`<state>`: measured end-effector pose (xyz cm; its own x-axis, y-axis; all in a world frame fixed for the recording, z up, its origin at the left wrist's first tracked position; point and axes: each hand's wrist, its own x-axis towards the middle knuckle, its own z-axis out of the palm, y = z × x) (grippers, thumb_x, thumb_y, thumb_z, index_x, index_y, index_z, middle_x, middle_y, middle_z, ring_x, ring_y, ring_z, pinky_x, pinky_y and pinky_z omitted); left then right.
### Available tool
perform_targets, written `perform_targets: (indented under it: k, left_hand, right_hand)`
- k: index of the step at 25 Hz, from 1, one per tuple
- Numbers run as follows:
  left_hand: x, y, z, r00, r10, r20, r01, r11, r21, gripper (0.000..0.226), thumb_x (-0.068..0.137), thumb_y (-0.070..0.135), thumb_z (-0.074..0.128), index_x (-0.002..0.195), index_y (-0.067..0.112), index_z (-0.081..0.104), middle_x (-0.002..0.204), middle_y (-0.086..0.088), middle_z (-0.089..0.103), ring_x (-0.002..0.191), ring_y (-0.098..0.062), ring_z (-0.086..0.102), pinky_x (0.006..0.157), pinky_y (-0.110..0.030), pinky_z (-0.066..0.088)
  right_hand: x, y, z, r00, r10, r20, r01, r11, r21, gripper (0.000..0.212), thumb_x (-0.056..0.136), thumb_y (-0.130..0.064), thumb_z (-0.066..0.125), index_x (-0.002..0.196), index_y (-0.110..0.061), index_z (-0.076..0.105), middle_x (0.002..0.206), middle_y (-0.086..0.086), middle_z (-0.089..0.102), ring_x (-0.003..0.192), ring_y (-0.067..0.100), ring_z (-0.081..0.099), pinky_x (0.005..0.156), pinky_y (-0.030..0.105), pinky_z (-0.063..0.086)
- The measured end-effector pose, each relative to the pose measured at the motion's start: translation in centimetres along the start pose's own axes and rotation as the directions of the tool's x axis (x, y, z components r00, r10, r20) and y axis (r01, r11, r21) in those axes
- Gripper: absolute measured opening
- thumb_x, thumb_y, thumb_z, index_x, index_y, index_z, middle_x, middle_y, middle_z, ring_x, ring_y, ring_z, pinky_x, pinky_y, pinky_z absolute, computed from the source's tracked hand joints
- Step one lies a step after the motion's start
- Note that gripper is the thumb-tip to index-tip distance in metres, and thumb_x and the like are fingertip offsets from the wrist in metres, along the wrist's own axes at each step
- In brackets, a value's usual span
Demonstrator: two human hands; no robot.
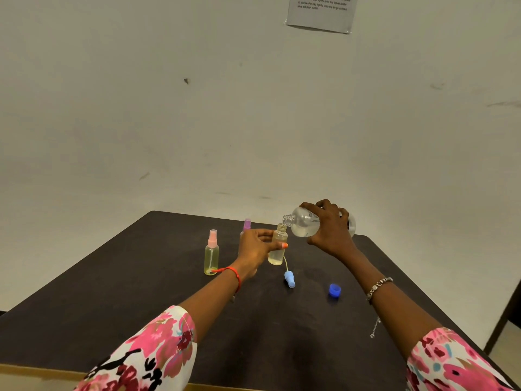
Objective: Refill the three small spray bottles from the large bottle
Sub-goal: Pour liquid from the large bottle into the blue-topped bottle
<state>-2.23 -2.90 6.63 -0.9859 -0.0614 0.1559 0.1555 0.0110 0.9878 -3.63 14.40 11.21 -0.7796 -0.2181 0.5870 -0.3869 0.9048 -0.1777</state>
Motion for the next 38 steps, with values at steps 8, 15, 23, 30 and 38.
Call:
perform_targets:
  k: [8, 15, 23, 30, 38]
  left_hand:
    - [-0.2, 0.1, -0.1, 1.0, 0.002, 0.001, -0.002, 1.0, -0.004, 0.045, 0.067, 0.004, 0.077, 0.109, 0.001, 0.062, 0.111, -0.015, 0.067, 0.096, -0.021, 0.064, 0.084, -0.034, 0.054]
    - [-0.2, 0.1, -0.1, 1.0, -0.003, 0.007, 0.003, 1.0, -0.008, 0.045, 0.067, 0.004, 0.078, 0.109, 0.001, 0.062, 0.11, -0.016, 0.067, 0.097, -0.021, 0.064, 0.085, -0.035, 0.054]
    - [-0.4, 0.2, -0.1, 1.0, -0.004, 0.001, 0.004, 1.0, -0.02, 0.045, 0.067, 0.002, 0.077, 0.109, 0.0, 0.062, 0.11, -0.015, 0.067, 0.091, -0.017, 0.062, 0.082, -0.032, 0.053]
    - [-0.3, -0.1, -0.1, 1.0, -0.018, -0.006, 0.017, 1.0, -0.012, 0.047, 0.066, 0.004, 0.078, 0.11, 0.001, 0.062, 0.111, -0.015, 0.067, 0.102, -0.025, 0.064, 0.09, -0.04, 0.053]
    - [0.2, -0.6, 0.3, 0.999, -0.035, 0.008, 0.035, 0.999, -0.036, 0.047, 0.063, 0.005, 0.08, 0.107, 0.003, 0.063, 0.108, -0.015, 0.068, 0.099, -0.025, 0.066, 0.088, -0.041, 0.054]
  right_hand:
    - [0.1, -0.1, 0.0, 1.0, -0.006, -0.001, 0.006, 1.0, -0.007, 0.074, 0.061, -0.016, 0.075, 0.129, -0.026, 0.047, 0.121, 0.01, 0.047, 0.118, 0.027, 0.041, 0.107, 0.046, 0.018]
    - [0.2, 0.1, 0.1, 1.0, -0.011, -0.001, 0.011, 1.0, -0.026, 0.074, 0.061, -0.016, 0.075, 0.128, -0.026, 0.048, 0.121, 0.009, 0.047, 0.116, 0.027, 0.042, 0.105, 0.046, 0.02]
    - [0.2, 0.0, 0.1, 1.0, -0.013, -0.01, 0.013, 1.0, -0.015, 0.072, 0.062, -0.016, 0.075, 0.128, -0.025, 0.048, 0.121, 0.01, 0.047, 0.117, 0.027, 0.042, 0.106, 0.046, 0.018]
    - [0.1, 0.1, 0.2, 1.0, -0.007, 0.004, 0.007, 1.0, -0.015, 0.073, 0.062, -0.017, 0.075, 0.129, -0.025, 0.047, 0.122, 0.01, 0.047, 0.118, 0.026, 0.041, 0.107, 0.046, 0.018]
    - [0.4, 0.1, 1.4, 0.993, 0.113, 0.016, -0.114, 0.97, 0.212, 0.08, 0.057, -0.012, 0.078, 0.129, -0.021, 0.046, 0.116, 0.01, 0.05, 0.108, 0.027, 0.048, 0.096, 0.042, 0.036]
